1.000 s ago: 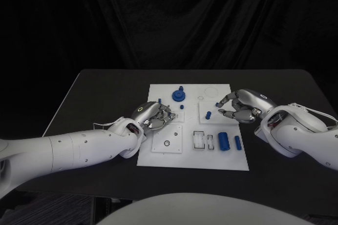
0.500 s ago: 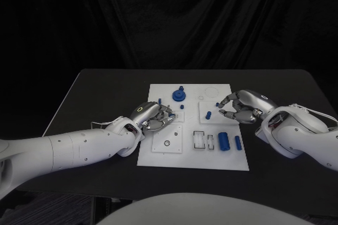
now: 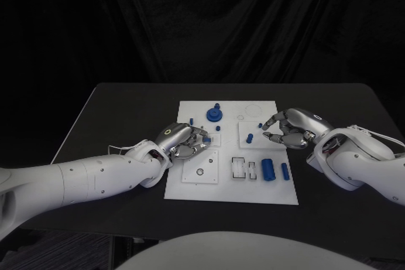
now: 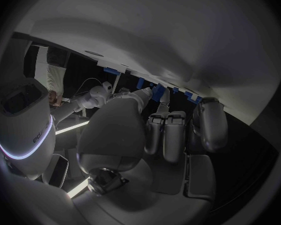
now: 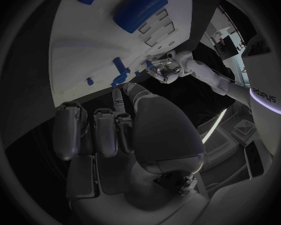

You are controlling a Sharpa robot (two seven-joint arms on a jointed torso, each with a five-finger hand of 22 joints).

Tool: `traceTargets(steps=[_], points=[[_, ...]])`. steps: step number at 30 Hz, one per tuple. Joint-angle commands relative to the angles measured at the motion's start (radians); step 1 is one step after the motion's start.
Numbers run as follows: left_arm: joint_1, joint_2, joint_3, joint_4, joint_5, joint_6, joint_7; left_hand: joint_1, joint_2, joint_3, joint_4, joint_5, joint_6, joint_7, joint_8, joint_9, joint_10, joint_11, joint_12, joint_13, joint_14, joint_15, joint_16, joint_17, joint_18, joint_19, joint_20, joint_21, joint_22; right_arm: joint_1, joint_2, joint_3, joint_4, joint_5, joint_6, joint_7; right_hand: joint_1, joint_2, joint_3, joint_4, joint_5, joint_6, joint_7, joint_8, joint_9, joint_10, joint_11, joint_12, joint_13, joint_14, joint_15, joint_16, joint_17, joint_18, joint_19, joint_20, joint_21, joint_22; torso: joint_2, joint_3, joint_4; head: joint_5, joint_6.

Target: Assemble the parts on the task board

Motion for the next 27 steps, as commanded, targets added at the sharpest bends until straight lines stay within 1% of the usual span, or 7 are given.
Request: traceTargets(steps=[1,8,17,21,27], points=[[-0.014,-0.002,-0.007,-0.011,-0.025,0.014,-0.017,0.007,0.003,-0.002,0.01,-0.006,-0.008,0.004,-0.009,-0.004,0.102,0.009,0.004,0.263,0.106,0.007,0.007,0.263,0.0,0.003,0.007,0.005,0.182,-0.003,-0.002,0.0,0.003,0.001,0.0,-0.005,0.004,-0.006,0.002,-0.006,0.004,-0.01,0.0,-0.005,0.0,0.058,-0.003,-0.007,0.208,0.078,-0.005,0.0,0.156,-0.004,0.013,-0.006,-0.004,0.148,0.0,0.0013,-0.0006,0.0,0.0],[-0.016,-0.006,-0.007,-0.009,-0.029,0.027,-0.05,0.013,0.002,-0.005,0.012,-0.009,-0.014,0.007,-0.015,-0.007,0.102,0.012,0.004,0.263,0.106,0.009,0.007,0.263,-0.004,0.014,0.009,0.025,0.187,-0.003,-0.003,0.0,0.004,0.003,0.002,-0.007,0.003,-0.006,0.003,-0.006,0.003,-0.012,0.0,-0.006,-0.001,0.058,-0.002,-0.007,0.208,0.079,-0.005,0.001,0.156,-0.004,0.013,-0.006,-0.004,0.148,0.0,0.001,-0.0004,0.002,0.0],[-0.017,-0.012,-0.007,-0.008,-0.03,0.043,-0.089,0.015,0.001,-0.012,0.021,-0.01,-0.023,0.012,-0.026,-0.014,0.102,0.016,0.004,0.263,0.106,0.012,0.007,0.263,-0.005,0.016,0.013,0.029,0.188,-0.003,-0.002,0.0,0.004,0.006,0.007,-0.009,0.003,-0.006,0.003,-0.006,0.003,-0.013,0.001,-0.007,-0.001,0.058,-0.002,-0.007,0.207,0.079,-0.004,0.0,0.156,-0.004,0.013,-0.006,-0.004,0.148,0.0,0.0011,-0.0012,0.003,0.0],[-0.018,-0.014,-0.007,-0.007,-0.031,0.044,-0.095,0.014,0.007,-0.012,0.027,-0.006,-0.021,0.012,-0.027,-0.016,0.102,0.017,0.004,0.263,0.106,0.013,0.007,0.263,-0.005,0.017,0.014,0.03,0.188,-0.004,-0.002,0.0,0.004,0.009,0.008,-0.009,0.003,-0.006,0.003,-0.006,0.003,-0.013,0.001,-0.007,-0.001,0.058,-0.002,-0.007,0.207,0.079,-0.004,0.0,0.156,-0.004,0.013,-0.006,-0.004,0.148,0.001,0.0012,-0.0006,0.003,0.0],[-0.018,-0.015,-0.007,-0.007,-0.031,0.042,-0.099,0.01,0.007,-0.016,0.035,-0.004,-0.022,0.014,-0.031,-0.02,0.102,0.018,0.004,0.263,0.106,0.014,0.007,0.263,-0.004,0.016,0.015,0.029,0.188,-0.004,-0.002,0.0,0.004,0.012,0.01,-0.01,0.002,-0.006,0.003,-0.006,0.002,-0.015,0.001,-0.008,-0.001,0.057,-0.001,-0.007,0.207,0.079,-0.004,0.0,0.156,-0.004,0.014,-0.006,-0.004,0.148,0.0,0.0015,-0.0003,0.005,0.0]])
